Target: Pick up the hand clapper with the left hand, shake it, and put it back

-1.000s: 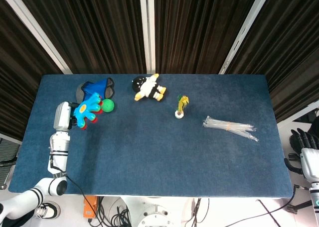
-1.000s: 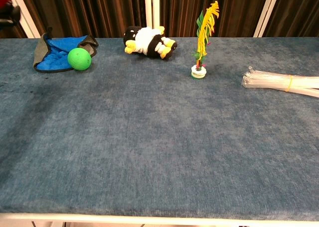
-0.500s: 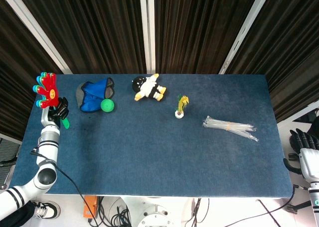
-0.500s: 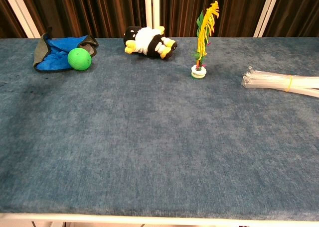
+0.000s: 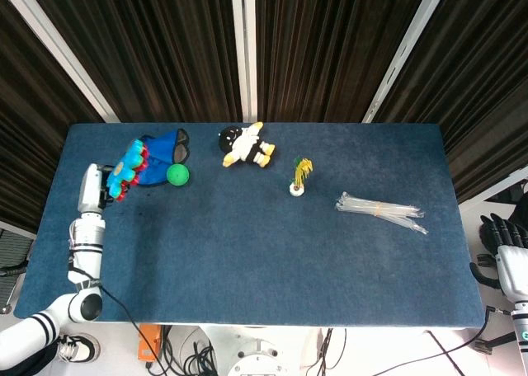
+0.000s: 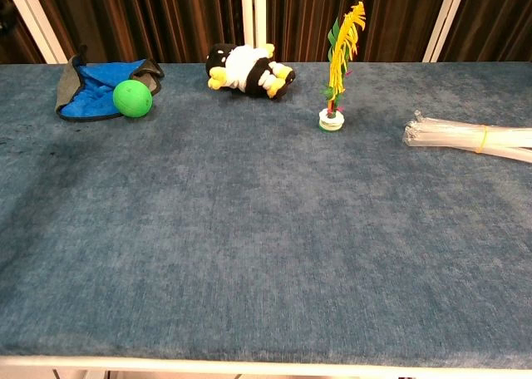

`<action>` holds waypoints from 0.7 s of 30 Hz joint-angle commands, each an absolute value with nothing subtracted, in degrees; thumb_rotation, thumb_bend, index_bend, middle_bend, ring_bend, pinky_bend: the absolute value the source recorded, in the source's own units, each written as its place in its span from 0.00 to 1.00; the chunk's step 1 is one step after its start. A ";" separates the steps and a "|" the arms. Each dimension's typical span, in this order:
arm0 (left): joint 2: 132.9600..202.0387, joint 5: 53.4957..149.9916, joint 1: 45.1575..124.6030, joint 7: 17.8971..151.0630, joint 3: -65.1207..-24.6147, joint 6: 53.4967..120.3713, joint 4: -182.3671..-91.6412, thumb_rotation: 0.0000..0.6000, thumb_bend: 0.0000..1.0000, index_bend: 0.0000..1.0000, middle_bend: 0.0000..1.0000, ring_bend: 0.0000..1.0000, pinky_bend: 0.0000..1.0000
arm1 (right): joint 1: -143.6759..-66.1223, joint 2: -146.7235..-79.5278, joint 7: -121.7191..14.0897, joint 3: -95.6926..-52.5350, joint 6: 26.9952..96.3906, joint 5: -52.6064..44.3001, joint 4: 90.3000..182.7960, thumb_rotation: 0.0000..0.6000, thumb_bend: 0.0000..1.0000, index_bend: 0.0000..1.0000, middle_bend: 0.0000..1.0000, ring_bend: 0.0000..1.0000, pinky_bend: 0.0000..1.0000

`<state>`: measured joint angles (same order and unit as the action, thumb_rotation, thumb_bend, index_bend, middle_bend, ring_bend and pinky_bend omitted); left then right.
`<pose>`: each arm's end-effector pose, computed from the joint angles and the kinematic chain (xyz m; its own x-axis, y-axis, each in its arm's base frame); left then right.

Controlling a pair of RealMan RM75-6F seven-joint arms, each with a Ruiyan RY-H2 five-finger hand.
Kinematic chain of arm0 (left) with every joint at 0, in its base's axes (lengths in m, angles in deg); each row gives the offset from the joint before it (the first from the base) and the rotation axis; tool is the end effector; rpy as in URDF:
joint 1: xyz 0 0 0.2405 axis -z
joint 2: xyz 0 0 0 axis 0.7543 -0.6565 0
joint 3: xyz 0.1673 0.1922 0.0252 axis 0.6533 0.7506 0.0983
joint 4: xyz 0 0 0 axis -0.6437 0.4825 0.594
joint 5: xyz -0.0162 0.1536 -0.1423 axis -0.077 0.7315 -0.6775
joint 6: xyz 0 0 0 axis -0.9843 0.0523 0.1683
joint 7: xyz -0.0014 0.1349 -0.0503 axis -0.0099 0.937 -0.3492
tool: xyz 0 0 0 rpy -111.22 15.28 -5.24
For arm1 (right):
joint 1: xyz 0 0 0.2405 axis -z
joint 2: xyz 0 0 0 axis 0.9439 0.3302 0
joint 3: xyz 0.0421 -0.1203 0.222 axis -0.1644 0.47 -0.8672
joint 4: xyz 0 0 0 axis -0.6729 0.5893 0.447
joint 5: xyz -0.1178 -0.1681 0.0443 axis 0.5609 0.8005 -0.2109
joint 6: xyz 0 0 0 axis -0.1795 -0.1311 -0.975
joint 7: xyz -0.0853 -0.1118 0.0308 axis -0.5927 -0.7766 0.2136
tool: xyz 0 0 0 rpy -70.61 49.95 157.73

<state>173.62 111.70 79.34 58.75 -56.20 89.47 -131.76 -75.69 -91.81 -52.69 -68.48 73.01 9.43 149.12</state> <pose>-0.2471 0.3706 0.0712 -0.1957 -0.0438 0.9797 0.9766 -0.0989 0.1907 -0.3611 -0.1865 0.1770 0.4307 -0.1203 0.8945 -0.8785 0.1713 0.4460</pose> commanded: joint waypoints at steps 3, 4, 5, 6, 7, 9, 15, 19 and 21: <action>180.99 137.10 84.04 72.64 -38.37 101.97 -106.53 1.00 0.65 1.00 1.00 1.00 1.00 | -75.63 -91.78 -52.55 -68.44 72.99 9.38 149.04 1.00 0.23 0.00 0.00 0.00 0.00; 181.29 137.57 84.13 72.70 -37.97 102.23 -105.62 1.00 0.65 1.00 1.00 1.00 1.00 | -75.62 -91.79 -52.49 -68.41 72.95 9.37 148.96 1.00 0.23 0.00 0.00 0.00 0.00; 181.57 137.94 84.18 72.73 -37.68 102.61 -104.83 1.00 0.65 1.00 1.00 1.00 1.00 | -75.60 -91.79 -52.39 -68.40 72.92 9.34 148.89 1.00 0.23 0.00 0.00 0.00 0.00; 181.87 138.30 84.22 72.67 -37.39 103.10 -103.90 1.00 0.65 1.00 1.00 1.00 1.00 | -75.58 -91.79 -52.24 -68.39 72.88 9.34 148.79 1.00 0.23 0.00 0.00 0.00 0.00; 182.03 138.35 84.25 72.43 -37.30 103.27 -103.42 1.00 0.65 1.00 1.00 1.00 1.00 | -75.57 -91.82 -52.11 -68.39 72.91 9.37 148.71 1.00 0.23 0.00 0.00 0.00 0.00; 182.24 138.00 84.28 71.68 -37.45 103.43 -102.90 1.00 0.64 1.00 1.00 1.00 1.00 | -75.55 -91.87 -51.83 -68.42 73.01 9.48 148.55 1.00 0.23 0.00 0.00 0.00 0.00; 182.06 130.61 82.93 66.07 -41.18 98.94 -110.44 1.00 0.64 1.00 1.00 1.00 1.00 | -75.62 -92.07 -51.84 -68.37 72.92 9.58 148.40 1.00 0.24 0.00 0.00 0.00 0.00; 178.83 121.35 81.86 68.16 -45.09 91.02 -124.78 1.00 0.64 1.00 1.00 1.00 1.00 | -75.68 -92.31 -51.73 -68.33 72.75 9.59 148.16 1.00 0.24 0.00 0.00 0.00 0.00; 177.55 116.60 81.13 71.39 -47.24 89.33 -131.71 1.00 0.64 1.00 1.00 1.00 1.00 | -75.69 -92.41 -51.66 -68.32 72.77 9.66 148.08 1.00 0.24 0.00 0.00 0.00 0.00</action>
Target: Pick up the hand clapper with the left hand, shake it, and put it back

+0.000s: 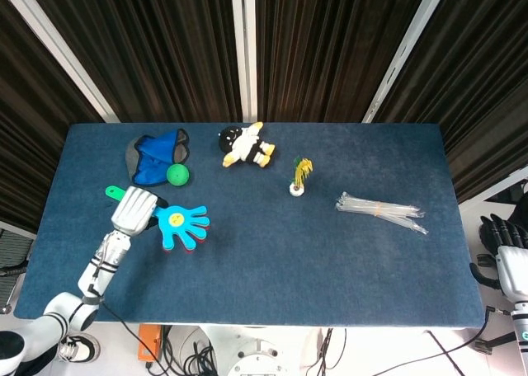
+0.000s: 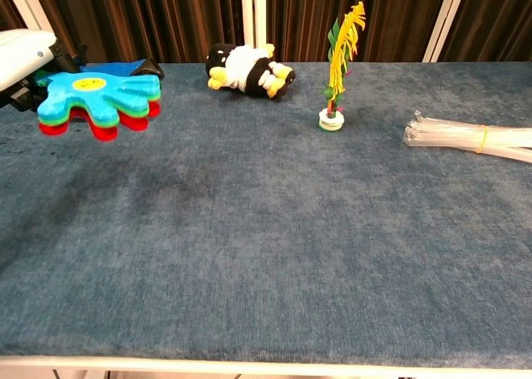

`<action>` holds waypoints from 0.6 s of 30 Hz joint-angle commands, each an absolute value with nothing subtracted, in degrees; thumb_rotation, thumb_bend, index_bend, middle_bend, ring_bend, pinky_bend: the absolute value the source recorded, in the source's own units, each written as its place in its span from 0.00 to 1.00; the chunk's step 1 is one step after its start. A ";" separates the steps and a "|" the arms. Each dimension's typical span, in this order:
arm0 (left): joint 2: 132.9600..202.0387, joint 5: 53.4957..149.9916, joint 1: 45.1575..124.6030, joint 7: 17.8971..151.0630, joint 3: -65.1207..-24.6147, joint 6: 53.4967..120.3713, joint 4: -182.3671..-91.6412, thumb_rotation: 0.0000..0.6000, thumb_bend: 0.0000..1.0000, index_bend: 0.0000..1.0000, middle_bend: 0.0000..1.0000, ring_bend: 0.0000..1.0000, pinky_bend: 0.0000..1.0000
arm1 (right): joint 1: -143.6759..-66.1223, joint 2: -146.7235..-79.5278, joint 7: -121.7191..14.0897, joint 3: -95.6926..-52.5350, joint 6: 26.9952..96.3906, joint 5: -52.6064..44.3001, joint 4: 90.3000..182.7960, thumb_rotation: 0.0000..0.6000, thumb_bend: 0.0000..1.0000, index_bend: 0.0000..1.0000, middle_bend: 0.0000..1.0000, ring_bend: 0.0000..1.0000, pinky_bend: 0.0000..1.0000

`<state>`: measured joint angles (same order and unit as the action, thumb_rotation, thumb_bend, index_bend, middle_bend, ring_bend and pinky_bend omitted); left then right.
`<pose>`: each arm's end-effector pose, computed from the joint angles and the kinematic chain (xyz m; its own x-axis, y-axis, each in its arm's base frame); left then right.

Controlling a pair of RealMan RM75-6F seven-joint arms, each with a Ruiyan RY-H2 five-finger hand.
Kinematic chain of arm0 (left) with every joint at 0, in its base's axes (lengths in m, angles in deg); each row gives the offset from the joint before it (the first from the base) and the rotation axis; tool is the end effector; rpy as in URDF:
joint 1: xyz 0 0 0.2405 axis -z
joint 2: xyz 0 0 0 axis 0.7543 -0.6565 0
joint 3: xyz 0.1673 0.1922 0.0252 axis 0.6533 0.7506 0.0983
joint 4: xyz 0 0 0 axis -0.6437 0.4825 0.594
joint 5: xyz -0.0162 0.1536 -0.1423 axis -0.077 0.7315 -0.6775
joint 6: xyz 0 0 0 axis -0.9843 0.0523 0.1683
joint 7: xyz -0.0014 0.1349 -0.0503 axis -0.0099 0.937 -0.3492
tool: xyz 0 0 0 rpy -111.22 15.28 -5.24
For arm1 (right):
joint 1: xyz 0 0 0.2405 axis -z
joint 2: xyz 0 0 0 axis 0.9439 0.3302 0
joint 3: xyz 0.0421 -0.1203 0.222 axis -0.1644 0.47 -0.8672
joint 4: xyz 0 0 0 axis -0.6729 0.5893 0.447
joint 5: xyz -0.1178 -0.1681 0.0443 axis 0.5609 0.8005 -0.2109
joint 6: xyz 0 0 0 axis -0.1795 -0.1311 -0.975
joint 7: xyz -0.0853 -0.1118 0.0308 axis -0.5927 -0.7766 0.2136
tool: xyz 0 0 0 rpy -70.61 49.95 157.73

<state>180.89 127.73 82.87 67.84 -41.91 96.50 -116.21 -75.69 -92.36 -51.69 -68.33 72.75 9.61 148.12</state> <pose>-0.2398 0.3481 0.0156 0.2880 0.0098 0.9576 0.8797 -0.3977 -0.2605 -0.3640 -0.1861 0.1750 0.4218 -0.1239 0.8982 -0.8822 0.1724 0.4381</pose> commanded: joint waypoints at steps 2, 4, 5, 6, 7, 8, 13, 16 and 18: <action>177.37 112.52 80.38 74.11 -49.08 89.08 -136.58 1.00 0.64 1.00 1.00 1.00 1.00 | -75.67 -92.44 -51.61 -68.30 72.82 9.72 148.02 1.00 0.24 0.00 0.00 0.00 0.00; 178.06 107.75 79.62 77.05 -51.12 89.43 -141.03 1.00 0.64 1.00 1.00 1.00 1.00 | -75.64 -92.39 -51.56 -68.33 72.89 9.71 147.97 1.00 0.23 0.00 0.00 0.00 0.00; 178.32 106.00 79.44 78.25 -51.72 89.40 -142.60 1.00 0.64 1.00 1.00 1.00 1.00 | -75.62 -92.35 -51.52 -68.34 72.91 9.70 147.92 1.00 0.23 0.00 0.00 0.00 0.00; 178.75 104.39 79.37 80.12 -52.22 89.68 -144.04 1.00 0.64 1.00 1.00 1.00 1.00 | -75.59 -92.32 -51.42 -68.36 72.94 9.69 147.84 1.00 0.24 0.00 0.00 0.00 0.00; 179.27 103.89 79.41 81.65 -52.31 90.24 -144.50 1.00 0.64 1.00 1.00 1.00 1.00 | -75.57 -92.32 -51.30 -68.36 72.96 9.68 147.76 1.00 0.24 0.00 0.00 0.00 0.00; 179.95 103.77 79.48 83.07 -52.22 90.88 -144.57 1.00 0.64 1.00 1.00 1.00 1.00 | -75.55 -92.33 -51.18 -68.36 72.94 9.67 147.65 1.00 0.23 0.00 0.00 0.00 0.00; 184.40 103.90 80.40 88.13 -51.21 92.04 -142.86 1.00 0.64 1.00 1.00 1.00 1.00 | -75.52 -92.44 -50.51 -68.22 72.68 9.79 147.05 1.00 0.24 0.00 0.00 0.00 0.00; 186.74 104.43 81.27 90.35 -50.62 91.82 -140.75 1.00 0.64 1.00 1.00 1.00 1.00 | -75.43 -92.38 -50.02 -68.25 72.69 9.71 146.69 1.00 0.24 0.00 0.00 0.00 0.00; 188.08 105.20 81.86 91.92 -50.17 91.89 -139.11 1.00 0.64 1.00 1.00 1.00 1.00 | -75.34 -92.28 -49.62 -68.34 72.73 9.57 146.42 1.00 0.23 0.00 0.00 0.00 0.00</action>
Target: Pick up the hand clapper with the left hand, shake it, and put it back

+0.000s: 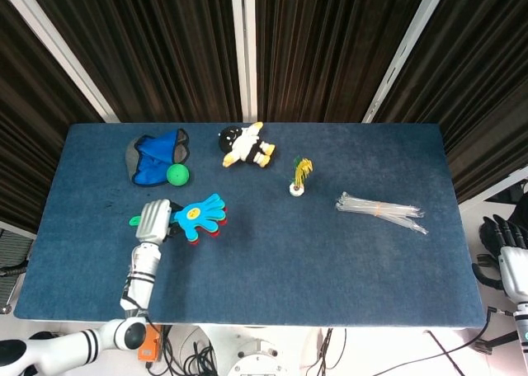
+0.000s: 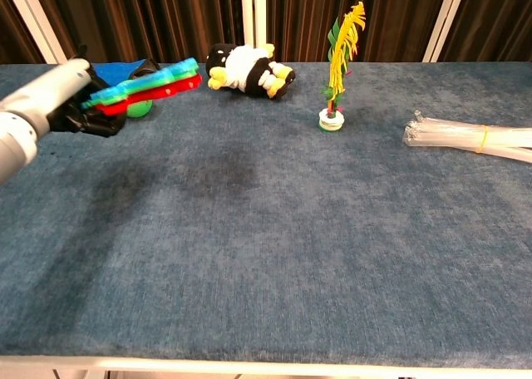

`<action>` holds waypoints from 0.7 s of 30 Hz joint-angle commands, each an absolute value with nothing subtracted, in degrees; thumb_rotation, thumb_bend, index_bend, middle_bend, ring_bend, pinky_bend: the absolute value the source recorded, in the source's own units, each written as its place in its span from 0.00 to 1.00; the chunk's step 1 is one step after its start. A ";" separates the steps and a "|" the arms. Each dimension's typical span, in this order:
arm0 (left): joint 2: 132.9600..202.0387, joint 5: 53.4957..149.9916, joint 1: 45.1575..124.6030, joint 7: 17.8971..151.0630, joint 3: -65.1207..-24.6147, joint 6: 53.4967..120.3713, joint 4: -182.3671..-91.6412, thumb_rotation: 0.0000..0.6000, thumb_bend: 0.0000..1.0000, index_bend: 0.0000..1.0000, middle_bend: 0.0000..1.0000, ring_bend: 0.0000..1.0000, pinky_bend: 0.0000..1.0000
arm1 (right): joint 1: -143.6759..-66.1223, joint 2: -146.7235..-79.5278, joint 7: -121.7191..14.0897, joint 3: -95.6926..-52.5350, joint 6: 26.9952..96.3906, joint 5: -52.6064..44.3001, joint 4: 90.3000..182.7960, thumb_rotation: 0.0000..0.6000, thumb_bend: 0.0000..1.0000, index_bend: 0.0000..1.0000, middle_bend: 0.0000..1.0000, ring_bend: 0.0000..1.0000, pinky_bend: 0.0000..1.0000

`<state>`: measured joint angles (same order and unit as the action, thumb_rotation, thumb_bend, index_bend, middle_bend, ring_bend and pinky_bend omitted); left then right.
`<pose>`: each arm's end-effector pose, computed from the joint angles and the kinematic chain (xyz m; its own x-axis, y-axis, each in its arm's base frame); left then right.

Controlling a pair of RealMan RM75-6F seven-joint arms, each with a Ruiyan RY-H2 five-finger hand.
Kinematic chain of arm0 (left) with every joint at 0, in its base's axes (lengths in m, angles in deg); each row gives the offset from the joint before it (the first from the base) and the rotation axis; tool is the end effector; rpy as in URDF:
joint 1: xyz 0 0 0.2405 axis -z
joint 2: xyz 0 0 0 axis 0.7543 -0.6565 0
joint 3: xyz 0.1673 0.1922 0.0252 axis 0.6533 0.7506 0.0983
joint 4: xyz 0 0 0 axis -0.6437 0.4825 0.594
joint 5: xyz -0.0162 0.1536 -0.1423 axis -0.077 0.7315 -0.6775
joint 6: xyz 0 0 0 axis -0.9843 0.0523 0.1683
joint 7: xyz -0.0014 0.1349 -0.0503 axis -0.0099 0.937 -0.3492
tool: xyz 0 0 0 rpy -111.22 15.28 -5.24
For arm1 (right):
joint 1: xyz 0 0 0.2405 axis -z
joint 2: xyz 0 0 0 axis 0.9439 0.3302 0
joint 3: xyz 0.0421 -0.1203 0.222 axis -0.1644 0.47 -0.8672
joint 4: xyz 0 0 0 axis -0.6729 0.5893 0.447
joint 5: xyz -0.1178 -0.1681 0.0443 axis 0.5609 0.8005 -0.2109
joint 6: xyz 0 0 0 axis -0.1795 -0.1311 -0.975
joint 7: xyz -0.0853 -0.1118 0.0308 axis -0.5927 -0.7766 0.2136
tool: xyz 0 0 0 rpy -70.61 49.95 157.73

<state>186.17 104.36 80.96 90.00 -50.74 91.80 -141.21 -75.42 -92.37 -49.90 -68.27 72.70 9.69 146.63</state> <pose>-0.1817 0.3206 -0.0359 0.0230 0.1377 0.9902 0.9974 -0.0708 -0.0133 -0.3698 -0.1845 0.1787 0.4166 -0.1204 0.9011 -0.8830 0.1820 0.4326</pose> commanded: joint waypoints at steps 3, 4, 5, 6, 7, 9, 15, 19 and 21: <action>188.17 107.82 82.75 93.43 -48.15 90.59 -137.38 0.92 0.57 0.94 0.99 0.99 0.99 | -75.26 -92.19 -49.00 -68.47 72.67 9.36 146.00 1.00 0.24 0.00 0.00 0.00 0.00; 187.28 108.46 83.01 93.12 -47.19 88.90 -137.74 0.79 0.53 0.85 0.95 0.94 0.96 | -75.25 -92.19 -48.85 -68.52 72.66 9.31 145.91 1.00 0.24 0.00 0.00 0.00 0.00; 186.11 108.55 83.31 92.69 -46.38 86.65 -138.65 0.51 0.45 0.57 0.76 0.75 0.82 | -75.25 -92.20 -48.73 -68.54 72.62 9.28 145.80 1.00 0.23 0.00 0.00 0.00 0.00; 184.31 107.99 83.84 93.69 -45.76 83.99 -139.88 0.28 0.39 0.29 0.51 0.48 0.58 | -75.26 -92.25 -48.60 -68.57 72.56 9.25 145.70 1.00 0.23 0.00 0.00 0.00 0.00; 183.48 107.84 84.10 95.12 -45.68 83.55 -140.43 0.22 0.34 0.09 0.28 0.24 0.34 | -75.27 -92.30 -48.52 -68.58 72.54 9.24 145.64 1.00 0.23 0.00 0.00 0.00 0.00; 182.36 107.30 84.08 96.54 -45.79 83.36 -142.50 0.35 0.25 0.00 0.06 0.06 0.10 | -75.25 -92.41 -48.43 -68.55 72.54 9.31 145.52 1.00 0.23 0.00 0.00 0.00 0.00; 176.90 103.13 84.57 100.62 -46.10 80.17 -151.48 0.87 0.07 0.00 0.00 0.00 0.01 | -75.32 -92.44 -49.00 -68.58 72.82 9.65 145.98 1.00 0.24 0.00 0.00 0.00 0.00; 173.86 101.06 84.90 103.02 -46.22 79.59 -156.33 1.00 0.06 0.00 0.00 0.00 0.00 | -75.36 -92.35 -49.61 -68.58 73.06 9.87 146.60 1.00 0.23 0.00 0.00 0.00 0.00; 172.44 100.17 85.12 103.95 -46.46 79.59 -158.35 1.00 0.05 0.00 0.00 0.00 0.00 | -75.39 -92.30 -49.90 -68.62 73.21 9.96 146.93 1.00 0.23 0.00 0.00 0.00 0.00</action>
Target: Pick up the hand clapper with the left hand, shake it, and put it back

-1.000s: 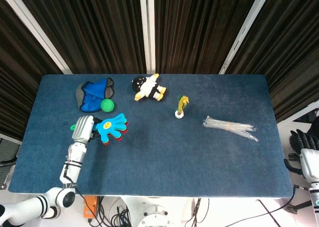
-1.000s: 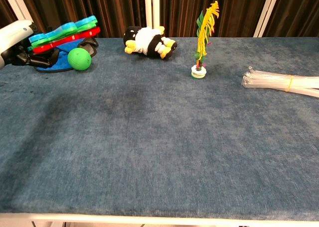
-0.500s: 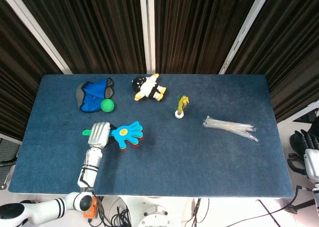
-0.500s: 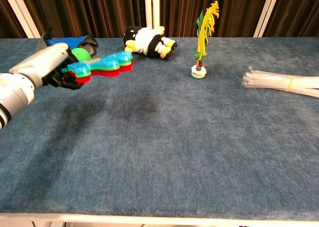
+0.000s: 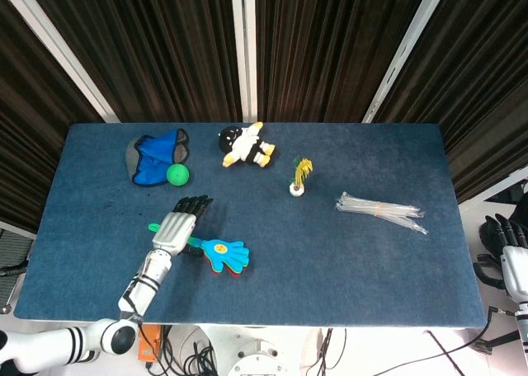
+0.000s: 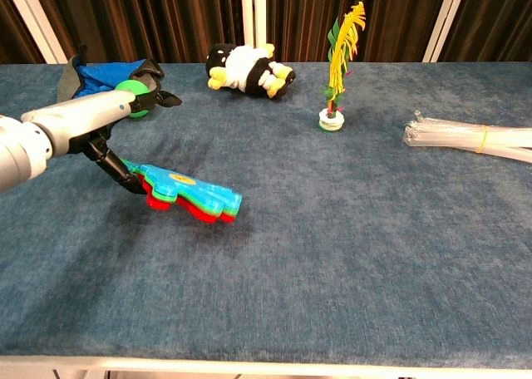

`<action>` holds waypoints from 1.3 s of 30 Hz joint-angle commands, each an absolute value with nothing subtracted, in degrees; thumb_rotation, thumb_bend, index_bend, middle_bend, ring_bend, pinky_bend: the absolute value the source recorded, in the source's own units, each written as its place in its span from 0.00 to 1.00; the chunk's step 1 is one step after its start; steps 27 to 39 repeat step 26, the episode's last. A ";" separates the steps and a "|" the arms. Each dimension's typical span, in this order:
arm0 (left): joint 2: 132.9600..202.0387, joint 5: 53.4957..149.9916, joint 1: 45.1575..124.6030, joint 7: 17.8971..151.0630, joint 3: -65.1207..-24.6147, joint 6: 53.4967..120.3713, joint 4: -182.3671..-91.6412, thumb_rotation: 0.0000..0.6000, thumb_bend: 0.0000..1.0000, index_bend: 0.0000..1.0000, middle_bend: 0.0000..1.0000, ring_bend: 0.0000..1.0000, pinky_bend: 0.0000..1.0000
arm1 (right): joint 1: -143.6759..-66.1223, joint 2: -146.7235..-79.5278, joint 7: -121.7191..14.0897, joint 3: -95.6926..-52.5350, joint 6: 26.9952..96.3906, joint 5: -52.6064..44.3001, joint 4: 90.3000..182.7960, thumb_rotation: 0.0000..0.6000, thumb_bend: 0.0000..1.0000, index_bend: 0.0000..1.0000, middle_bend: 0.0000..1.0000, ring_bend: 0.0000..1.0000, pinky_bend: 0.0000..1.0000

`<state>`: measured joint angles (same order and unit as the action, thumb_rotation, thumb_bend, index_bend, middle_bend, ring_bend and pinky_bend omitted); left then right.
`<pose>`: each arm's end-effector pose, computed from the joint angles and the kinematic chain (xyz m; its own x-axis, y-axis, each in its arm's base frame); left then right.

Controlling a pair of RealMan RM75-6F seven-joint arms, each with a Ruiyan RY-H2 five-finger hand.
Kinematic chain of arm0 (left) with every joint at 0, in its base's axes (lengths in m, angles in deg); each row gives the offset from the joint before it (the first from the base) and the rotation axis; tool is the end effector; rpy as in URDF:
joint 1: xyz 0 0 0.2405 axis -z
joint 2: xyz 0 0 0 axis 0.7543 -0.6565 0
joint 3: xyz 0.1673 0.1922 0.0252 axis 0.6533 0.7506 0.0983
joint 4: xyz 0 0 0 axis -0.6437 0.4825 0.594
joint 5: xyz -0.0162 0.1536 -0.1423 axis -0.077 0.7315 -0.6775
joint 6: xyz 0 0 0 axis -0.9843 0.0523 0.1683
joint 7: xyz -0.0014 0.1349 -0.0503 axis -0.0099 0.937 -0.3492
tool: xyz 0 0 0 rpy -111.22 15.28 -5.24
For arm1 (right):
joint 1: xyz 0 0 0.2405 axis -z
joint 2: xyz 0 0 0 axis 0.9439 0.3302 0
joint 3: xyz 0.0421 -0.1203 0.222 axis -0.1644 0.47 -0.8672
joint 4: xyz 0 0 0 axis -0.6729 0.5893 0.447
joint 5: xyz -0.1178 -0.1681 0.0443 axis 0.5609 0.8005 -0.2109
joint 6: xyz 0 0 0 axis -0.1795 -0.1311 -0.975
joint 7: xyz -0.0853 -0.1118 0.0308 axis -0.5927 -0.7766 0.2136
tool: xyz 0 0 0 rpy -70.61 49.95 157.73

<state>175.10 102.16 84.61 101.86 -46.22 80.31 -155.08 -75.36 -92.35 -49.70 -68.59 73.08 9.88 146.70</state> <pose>-0.1603 0.3036 -0.0295 0.2676 0.3641 0.8921 0.9499 -0.2546 -0.1811 -0.3685 -0.1855 0.1800 0.4146 -0.1087 0.9035 -0.8858 0.1792 0.4281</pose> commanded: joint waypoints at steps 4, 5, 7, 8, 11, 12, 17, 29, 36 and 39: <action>170.91 99.86 84.99 104.87 -46.97 81.41 -160.49 1.00 0.05 0.00 0.00 0.00 0.00 | -75.39 -92.17 -50.14 -68.64 73.46 10.17 147.51 1.00 0.24 0.00 0.00 0.00 0.00; 170.60 100.02 84.85 105.00 -47.03 82.04 -160.81 1.00 0.05 0.00 0.00 0.00 0.00 | -75.37 -92.12 -50.15 -68.65 73.54 10.21 147.62 1.00 0.23 0.00 0.00 0.00 0.00; 169.23 100.13 84.49 105.47 -47.00 83.04 -161.91 1.00 0.05 0.00 0.00 0.00 0.00 | -75.30 -91.94 -50.14 -68.67 73.77 10.31 147.85 1.00 0.24 0.00 0.00 0.00 0.00; 168.37 100.06 84.32 105.88 -46.86 83.36 -162.50 1.00 0.05 0.00 0.00 0.00 0.00 | -75.25 -91.83 -50.08 -68.71 73.92 10.34 147.96 1.00 0.24 0.00 0.00 0.00 0.00; 164.68 101.39 82.92 106.97 -45.80 85.61 -164.33 1.00 0.05 0.00 0.00 0.00 0.00 | -75.12 -91.38 -49.94 -68.97 74.38 10.25 148.59 1.00 0.23 0.00 0.00 0.00 0.00; 163.71 102.36 82.15 106.82 -45.35 86.80 -164.43 1.00 0.05 0.00 0.00 0.00 0.00 | -75.12 -91.31 -49.94 -69.04 74.48 10.23 148.78 1.00 0.23 0.00 0.00 0.00 0.00; 158.67 110.54 76.46 101.24 -42.09 94.16 -161.84 1.00 0.10 0.00 0.00 0.00 0.00 | -75.29 -91.42 -50.88 -69.14 75.03 10.73 149.98 1.00 0.23 0.00 0.00 0.00 0.00; 156.32 124.11 63.99 91.70 -32.47 107.69 -143.90 1.00 0.19 0.00 0.00 0.00 0.00 | -75.11 -92.59 -52.92 -68.45 77.19 13.33 150.74 1.00 0.23 0.00 0.00 0.00 0.00; 156.32 124.11 63.99 91.70 -32.47 107.69 -143.90 1.00 0.19 0.00 0.00 0.00 0.00 | -75.11 -92.59 -52.92 -68.45 77.19 13.33 150.74 1.00 0.23 0.00 0.00 0.00 0.00; 156.32 124.11 63.99 91.70 -32.47 107.69 -143.90 1.00 0.19 0.00 0.00 0.00 0.00 | -75.11 -92.59 -52.92 -68.45 77.19 13.33 150.74 1.00 0.23 0.00 0.00 0.00 0.00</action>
